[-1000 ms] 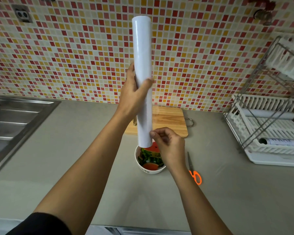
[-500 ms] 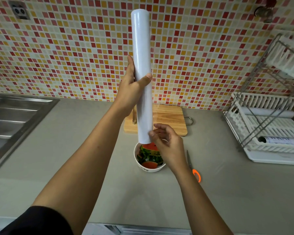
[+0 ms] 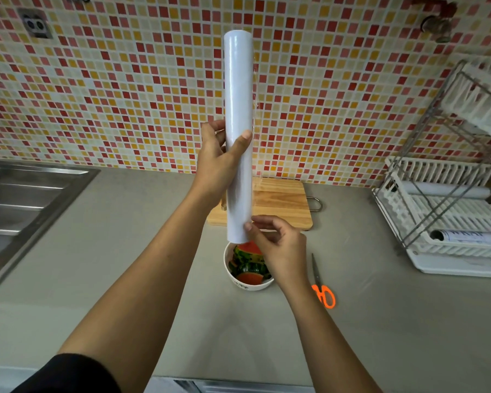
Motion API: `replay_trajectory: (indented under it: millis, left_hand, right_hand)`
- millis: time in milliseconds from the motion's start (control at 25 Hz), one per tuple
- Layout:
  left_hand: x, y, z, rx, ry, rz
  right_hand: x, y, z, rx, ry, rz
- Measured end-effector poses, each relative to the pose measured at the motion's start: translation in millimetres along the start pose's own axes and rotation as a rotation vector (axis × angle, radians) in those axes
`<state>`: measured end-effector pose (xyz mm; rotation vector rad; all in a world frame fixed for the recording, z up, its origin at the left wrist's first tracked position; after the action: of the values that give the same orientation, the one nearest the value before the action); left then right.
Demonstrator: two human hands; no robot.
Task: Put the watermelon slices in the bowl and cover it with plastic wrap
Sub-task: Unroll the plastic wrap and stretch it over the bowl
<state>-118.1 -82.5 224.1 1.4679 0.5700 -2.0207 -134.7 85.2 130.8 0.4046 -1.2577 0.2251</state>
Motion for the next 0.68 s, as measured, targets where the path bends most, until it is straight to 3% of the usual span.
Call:
replay_trajectory:
  millis: [120, 400, 680]
  left_hand:
    - [0, 0, -5, -0.006, -0.020, 0.034]
    - [-3, 0, -7, -0.018, -0.049, 0.051]
    - [-7, 3, -8, -0.046, -0.080, 0.115]
  right_hand:
    - [-3, 6, -1, -0.070, 0.019, -0.042]
    - [-8, 7, 2, -0.052, -0.002, -0.174]
    - [-11, -1, -1, 0.049, -0.055, 0.051]
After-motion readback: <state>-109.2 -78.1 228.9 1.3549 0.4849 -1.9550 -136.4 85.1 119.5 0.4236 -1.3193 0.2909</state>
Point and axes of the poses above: each hand's wrist, its own z-axis towards the middle knuckle, its own y-axis out of the back of the hand, x = y × z, the point moved 9 cm from there along z, towards the middle knuckle, and after that the axes turned 1 degree about -x, right-handed, at the moved point
